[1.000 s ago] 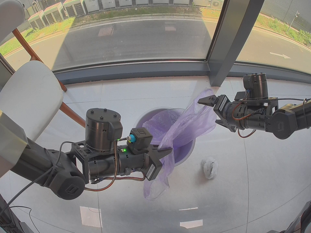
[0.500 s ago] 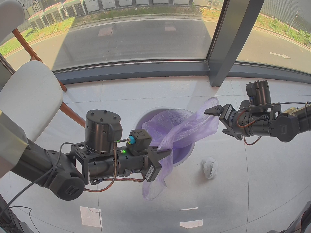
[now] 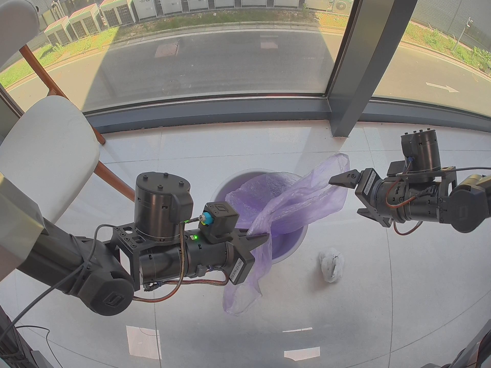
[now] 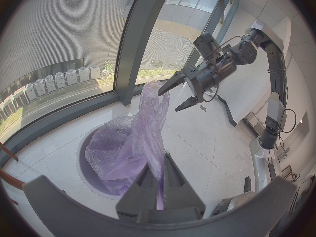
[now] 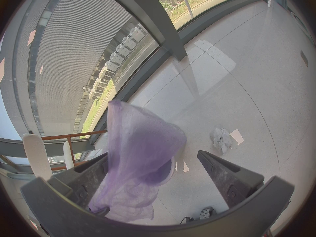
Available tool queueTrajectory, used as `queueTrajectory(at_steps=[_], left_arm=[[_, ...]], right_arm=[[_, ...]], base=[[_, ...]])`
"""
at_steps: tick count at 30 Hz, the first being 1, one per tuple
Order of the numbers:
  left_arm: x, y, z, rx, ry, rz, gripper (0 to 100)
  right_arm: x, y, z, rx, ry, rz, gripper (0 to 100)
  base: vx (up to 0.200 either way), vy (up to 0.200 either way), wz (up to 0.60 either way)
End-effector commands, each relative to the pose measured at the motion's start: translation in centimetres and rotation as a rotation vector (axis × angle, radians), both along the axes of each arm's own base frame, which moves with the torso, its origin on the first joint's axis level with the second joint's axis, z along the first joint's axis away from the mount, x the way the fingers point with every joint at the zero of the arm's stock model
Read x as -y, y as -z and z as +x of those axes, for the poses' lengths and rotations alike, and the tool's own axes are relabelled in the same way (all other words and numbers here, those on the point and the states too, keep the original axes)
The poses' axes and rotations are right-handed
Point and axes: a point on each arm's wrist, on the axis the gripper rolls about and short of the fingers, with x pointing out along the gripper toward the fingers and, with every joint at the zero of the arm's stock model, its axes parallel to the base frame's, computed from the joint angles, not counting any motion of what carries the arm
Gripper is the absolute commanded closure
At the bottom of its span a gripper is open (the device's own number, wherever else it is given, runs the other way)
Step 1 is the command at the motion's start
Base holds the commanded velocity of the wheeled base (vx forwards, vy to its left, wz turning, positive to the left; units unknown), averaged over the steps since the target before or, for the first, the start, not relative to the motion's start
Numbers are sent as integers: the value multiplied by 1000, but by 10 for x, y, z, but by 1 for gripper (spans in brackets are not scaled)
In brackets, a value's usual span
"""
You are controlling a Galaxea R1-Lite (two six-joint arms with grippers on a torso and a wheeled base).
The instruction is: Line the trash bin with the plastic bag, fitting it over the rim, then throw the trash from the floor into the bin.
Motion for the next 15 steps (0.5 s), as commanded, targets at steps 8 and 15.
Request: queueTrajectory(at_steps=[8,15], left_arm=[[1,0,1,-4,-4,-8,100],[1,-2,1,-2,-4,-10,100]], right_arm=[[7,13,-21,-56,-8,-20,0],[6,20,-4,-62,10,-27,0]], base=[[0,0,0],[0,0,0]])
